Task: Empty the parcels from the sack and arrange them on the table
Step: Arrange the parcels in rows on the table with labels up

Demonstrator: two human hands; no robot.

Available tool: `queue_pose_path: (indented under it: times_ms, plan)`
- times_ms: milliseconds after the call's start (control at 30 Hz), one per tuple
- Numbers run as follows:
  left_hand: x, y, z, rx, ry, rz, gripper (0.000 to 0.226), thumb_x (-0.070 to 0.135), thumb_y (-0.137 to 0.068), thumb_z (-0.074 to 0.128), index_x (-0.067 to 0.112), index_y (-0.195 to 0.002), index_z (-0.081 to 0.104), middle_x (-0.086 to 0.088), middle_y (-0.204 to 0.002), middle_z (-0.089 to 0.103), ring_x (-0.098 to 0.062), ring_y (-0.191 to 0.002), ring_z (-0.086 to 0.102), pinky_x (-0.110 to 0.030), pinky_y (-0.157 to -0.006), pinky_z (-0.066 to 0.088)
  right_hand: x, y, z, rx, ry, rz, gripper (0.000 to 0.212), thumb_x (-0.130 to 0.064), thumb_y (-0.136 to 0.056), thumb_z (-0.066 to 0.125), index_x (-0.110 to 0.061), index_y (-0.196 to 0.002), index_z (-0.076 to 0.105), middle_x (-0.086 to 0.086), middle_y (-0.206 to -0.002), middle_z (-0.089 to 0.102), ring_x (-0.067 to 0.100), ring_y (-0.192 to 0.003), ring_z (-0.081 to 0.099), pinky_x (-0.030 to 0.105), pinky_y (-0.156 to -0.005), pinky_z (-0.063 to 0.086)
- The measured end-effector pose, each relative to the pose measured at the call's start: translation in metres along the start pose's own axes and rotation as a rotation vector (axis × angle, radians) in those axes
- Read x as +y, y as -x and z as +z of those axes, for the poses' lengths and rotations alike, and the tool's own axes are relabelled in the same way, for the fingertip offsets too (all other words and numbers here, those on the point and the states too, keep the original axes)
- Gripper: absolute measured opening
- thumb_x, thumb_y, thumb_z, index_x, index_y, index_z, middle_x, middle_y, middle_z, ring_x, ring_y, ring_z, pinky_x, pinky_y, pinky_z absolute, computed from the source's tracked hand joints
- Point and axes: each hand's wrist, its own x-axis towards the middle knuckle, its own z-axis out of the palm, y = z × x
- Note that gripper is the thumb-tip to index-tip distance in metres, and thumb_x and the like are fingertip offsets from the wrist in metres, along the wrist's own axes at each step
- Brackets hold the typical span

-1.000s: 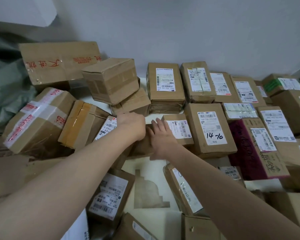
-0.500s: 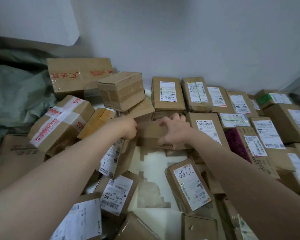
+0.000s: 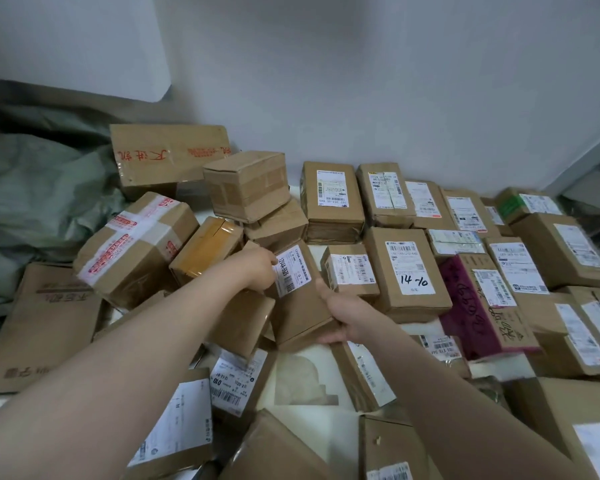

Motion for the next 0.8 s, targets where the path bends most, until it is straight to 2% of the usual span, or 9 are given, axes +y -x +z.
queue_pose_path:
  times_ms: [67,133,200,300,400,533,600,700,800]
  plan:
    - [0.001,-0.002,0.006,-0.015,0.003,0.009,0.047,0.023,-0.101,0.042,0.021,-0.148,0.039,-0.006,-0.147,0.042,-0.026,-0.121,0.052,-0.03,-0.093,0.046,0.003,-0.001,0.006,0.082,0.288,-0.085,0.07,-0.054,-0.089,0.061,-0.008,-0.138,0.042,0.012,-0.124,0.061,0.029,-0.089,0.07,0.036,-0.061,0.062]
    - [0.002,-0.005,0.006,0.008,0.022,0.017,0.048,0.025,-0.1,0.045,0.023,-0.148,0.039,-0.006,-0.146,0.044,-0.024,-0.12,0.053,-0.031,-0.091,0.048,0.002,0.001,0.009,0.203,0.682,-0.18,0.06,-0.052,-0.094,0.052,-0.002,-0.128,0.05,0.011,-0.089,0.065,0.023,-0.058,0.067,0.031,-0.055,0.058]
    - [0.003,-0.011,0.001,0.093,0.081,0.015,0.049,0.025,-0.098,0.05,0.026,-0.146,0.041,-0.005,-0.143,0.049,-0.024,-0.117,0.056,-0.031,-0.087,0.05,-0.002,0.003,0.01,0.294,0.968,-0.239,0.056,-0.051,-0.099,0.039,-0.002,-0.118,0.057,0.01,-0.087,0.065,0.023,-0.074,0.067,0.03,-0.065,0.051]
    - [0.005,-0.023,-0.008,0.303,0.182,-0.005,0.051,0.03,-0.095,0.057,0.026,-0.143,0.043,-0.01,-0.139,0.051,-0.029,-0.123,0.052,-0.04,-0.101,0.046,-0.011,-0.001,0.01,0.395,1.198,-0.238,0.038,-0.032,-0.099,0.043,-0.008,-0.124,0.057,0.012,-0.126,0.055,0.029,-0.117,0.052,0.034,-0.082,0.043]
    - [0.007,-0.032,-0.017,0.599,0.358,-0.071,0.056,0.032,-0.09,0.063,0.019,-0.139,0.041,-0.015,-0.137,0.041,-0.032,-0.127,0.042,-0.041,-0.105,0.04,-0.026,-0.006,0.011,0.464,1.209,-0.279,0.035,-0.019,-0.094,0.05,-0.01,-0.127,0.053,0.012,-0.138,0.04,0.029,-0.125,0.042,0.036,-0.086,0.043]
    - [-0.004,-0.044,-0.034,0.887,0.49,-0.161,0.075,0.033,-0.082,0.074,0.011,-0.14,0.031,-0.018,-0.14,0.027,-0.033,-0.129,0.03,-0.04,-0.109,0.031,-0.057,-0.027,0.012,0.377,1.115,-0.402,0.038,-0.027,-0.094,0.056,-0.008,-0.127,0.052,0.012,-0.127,0.054,0.028,-0.11,0.058,0.035,-0.082,0.048]
    - [-0.018,-0.056,-0.043,0.862,0.55,-0.228,0.09,0.037,-0.078,0.077,0.013,-0.145,0.021,-0.019,-0.144,0.021,-0.035,-0.133,0.024,-0.042,-0.111,0.027,-0.065,-0.037,0.018,0.235,1.174,-0.342,0.038,-0.024,-0.091,0.059,-0.004,-0.124,0.057,0.013,-0.121,0.06,0.028,-0.102,0.062,0.033,-0.081,0.052]
    - [-0.039,-0.077,-0.054,0.742,0.715,-0.287,0.108,0.042,-0.074,0.08,0.02,-0.15,0.007,-0.02,-0.151,0.015,-0.036,-0.14,0.018,-0.048,-0.115,0.023,-0.069,-0.054,0.031,0.202,1.244,-0.241,0.046,-0.019,-0.091,0.06,0.003,-0.13,0.048,0.02,-0.129,0.041,0.035,-0.117,0.048,0.03,-0.083,0.047]
    - [-0.055,-0.095,-0.06,0.623,0.897,-0.276,0.121,0.042,-0.071,0.083,0.026,-0.153,-0.003,-0.014,-0.157,0.016,-0.033,-0.144,0.017,-0.051,-0.117,0.022,-0.073,-0.06,0.04,0.196,1.168,-0.299,0.069,-0.038,-0.088,0.064,-0.009,-0.142,0.033,0.019,-0.14,0.031,0.032,-0.126,0.04,0.028,-0.079,0.044]
